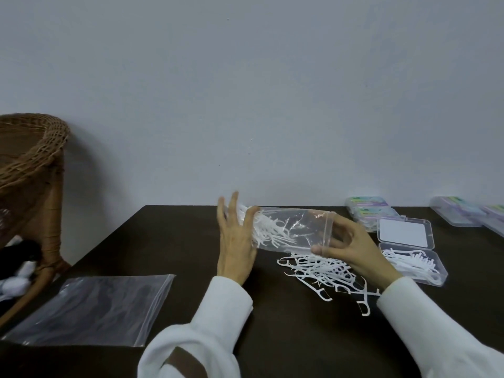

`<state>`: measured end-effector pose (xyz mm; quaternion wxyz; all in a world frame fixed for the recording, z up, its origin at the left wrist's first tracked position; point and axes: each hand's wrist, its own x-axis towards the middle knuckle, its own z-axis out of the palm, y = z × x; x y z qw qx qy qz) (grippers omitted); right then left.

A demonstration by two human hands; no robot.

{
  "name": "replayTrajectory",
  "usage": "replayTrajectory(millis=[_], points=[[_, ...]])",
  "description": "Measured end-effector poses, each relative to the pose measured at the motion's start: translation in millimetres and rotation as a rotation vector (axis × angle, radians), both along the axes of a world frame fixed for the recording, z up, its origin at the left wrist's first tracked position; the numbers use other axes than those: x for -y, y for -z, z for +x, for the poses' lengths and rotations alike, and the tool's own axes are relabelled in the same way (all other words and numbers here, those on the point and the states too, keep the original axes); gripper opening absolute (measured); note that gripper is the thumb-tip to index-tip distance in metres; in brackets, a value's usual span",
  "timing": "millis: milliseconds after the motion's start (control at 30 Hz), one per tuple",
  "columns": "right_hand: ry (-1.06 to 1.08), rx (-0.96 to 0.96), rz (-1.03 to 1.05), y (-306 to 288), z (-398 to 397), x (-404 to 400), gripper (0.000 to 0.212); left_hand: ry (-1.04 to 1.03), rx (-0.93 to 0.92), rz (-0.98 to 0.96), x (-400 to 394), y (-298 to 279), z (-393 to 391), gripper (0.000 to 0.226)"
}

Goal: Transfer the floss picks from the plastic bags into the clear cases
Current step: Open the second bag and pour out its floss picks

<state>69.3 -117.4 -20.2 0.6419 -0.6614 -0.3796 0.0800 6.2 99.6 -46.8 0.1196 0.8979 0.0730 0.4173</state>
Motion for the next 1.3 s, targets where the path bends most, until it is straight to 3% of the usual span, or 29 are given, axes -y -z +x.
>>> replayTrajectory(millis=[167,300,533,800,933,1133,1300], points=[[0.020,0.090,-0.112,4.2,-6.0,-9.0,0.042,0.035,0.064,-0.134,5.7,-7.6,-4.9,0.073],[0.067,0.253,-0.185,5.2,-11.4,-14.4,0.052,0.055,0.082,-0.073,6.7,-7.4,-5.0,0.075],[0.130,0.305,-0.316,9.0,-5.1,-14.5,0.058,0.085,0.127,-0.107,16.3,-4.3,-4.8,0.067],[0.142,0.249,-0.558,21.3,-2.4,-17.8,0.028,0.103,0.094,-0.182,27.0,-0.6,-4.5,0.061],[0.242,0.398,-0.719,30.8,9.5,-17.2,0.025,0.087,0.118,-0.215,25.2,-2.7,-4.8,0.061],[0.152,0.397,-0.558,21.2,2.5,-15.6,0.023,0.033,0.105,-0.247,15.0,-3.9,-4.2,0.060],[0.227,0.380,-0.423,13.6,1.5,-11.6,0.011,-0.024,0.136,-0.317,6.7,-4.9,-4.7,0.061]])
